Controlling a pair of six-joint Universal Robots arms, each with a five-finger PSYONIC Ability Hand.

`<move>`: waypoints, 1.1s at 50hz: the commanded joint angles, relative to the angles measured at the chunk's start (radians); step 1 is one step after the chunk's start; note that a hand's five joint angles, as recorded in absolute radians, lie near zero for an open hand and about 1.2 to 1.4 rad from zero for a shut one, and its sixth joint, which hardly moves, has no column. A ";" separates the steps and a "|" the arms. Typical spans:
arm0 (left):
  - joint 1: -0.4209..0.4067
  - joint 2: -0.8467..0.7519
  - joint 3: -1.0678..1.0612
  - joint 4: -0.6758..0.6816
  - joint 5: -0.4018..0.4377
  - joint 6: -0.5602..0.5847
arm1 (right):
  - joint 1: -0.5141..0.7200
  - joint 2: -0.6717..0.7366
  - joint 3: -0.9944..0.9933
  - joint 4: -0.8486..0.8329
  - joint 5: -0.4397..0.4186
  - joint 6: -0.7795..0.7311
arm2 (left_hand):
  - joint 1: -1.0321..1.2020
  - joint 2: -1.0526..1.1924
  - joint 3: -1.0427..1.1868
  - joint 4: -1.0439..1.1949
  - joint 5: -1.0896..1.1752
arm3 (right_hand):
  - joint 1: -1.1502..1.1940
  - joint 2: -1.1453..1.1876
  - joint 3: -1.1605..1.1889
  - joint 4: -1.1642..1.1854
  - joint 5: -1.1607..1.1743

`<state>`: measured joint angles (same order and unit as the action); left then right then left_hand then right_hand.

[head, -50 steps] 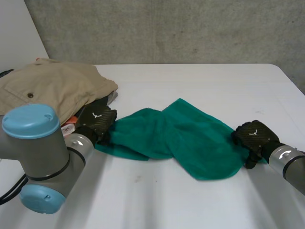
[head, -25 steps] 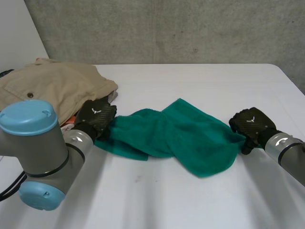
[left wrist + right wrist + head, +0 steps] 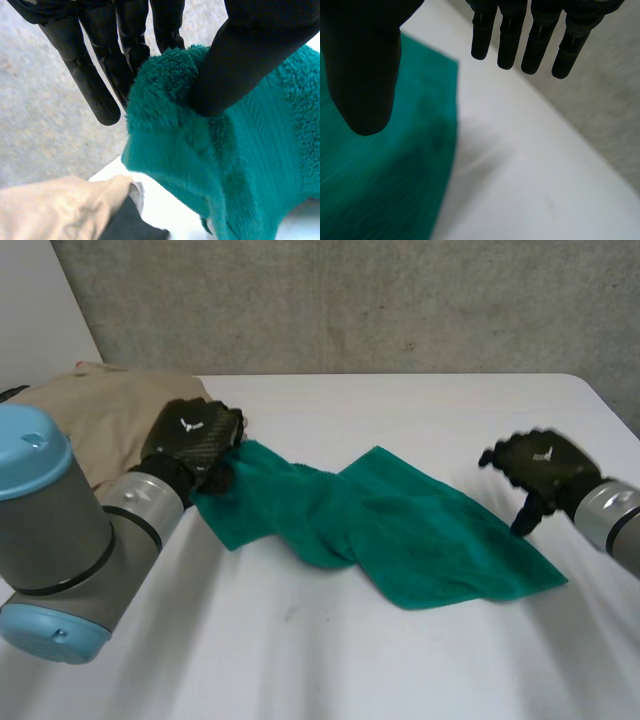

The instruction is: Fold the laundry.

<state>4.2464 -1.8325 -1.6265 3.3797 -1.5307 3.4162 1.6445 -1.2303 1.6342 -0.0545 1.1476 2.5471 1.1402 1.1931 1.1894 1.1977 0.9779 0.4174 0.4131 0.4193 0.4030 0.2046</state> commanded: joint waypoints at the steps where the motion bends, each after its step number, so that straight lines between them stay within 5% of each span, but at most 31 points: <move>1: 0.003 -0.097 0.008 -0.002 0.000 0.000 | -0.008 0.103 0.004 0.019 0.038 -0.080 | 0.256 0.203 0.207 0.199 0.244 | -0.001 0.004 -0.003 0.014 0.038; 17: 0.010 -0.096 0.004 -0.002 0.006 -0.002 | -0.046 0.006 0.130 0.140 0.023 -0.088 | 0.256 0.203 0.207 0.199 0.244 | -0.004 0.001 -0.006 0.011 0.035; 30: 0.012 -0.096 0.005 0.000 0.009 -0.002 | -0.041 0.012 0.185 0.056 0.011 -0.088 | 0.256 0.203 0.207 0.199 0.244 | 0.055 0.059 0.053 0.069 0.093; 42: 0.012 -0.093 0.004 -0.002 0.006 -0.002 | -0.029 0.121 0.127 -0.120 0.026 -0.084 | 0.256 0.203 0.207 0.199 0.244 | 0.372 0.376 0.370 0.386 0.410; 45: 0.012 -0.088 0.004 -0.002 0.006 -0.002 | -0.008 0.123 0.101 -0.123 0.023 -0.068 | 0.256 0.203 0.207 0.199 0.244 | 0.976 0.981 0.974 0.991 1.015; 48: 0.012 -0.079 0.007 -0.005 0.004 -0.002 | -0.006 0.117 0.082 -0.122 0.026 -0.042 | 0.256 0.203 0.207 0.199 0.244 | 0.979 0.983 0.977 0.993 1.017; 55: 0.013 0.048 0.028 -0.083 0.007 0.000 | -0.012 -0.190 -0.011 0.042 0.040 -0.013 | 0.256 0.203 0.207 0.199 0.244 | 0.979 0.983 0.977 0.993 1.017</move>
<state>4.2593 -1.8801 -1.6159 3.3605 -1.5260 3.4147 1.6368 -1.1856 1.6974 -0.1576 1.1807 2.5181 1.1402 1.1932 1.1894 1.2014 0.9779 1.1340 1.1771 1.1854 1.1933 0.9873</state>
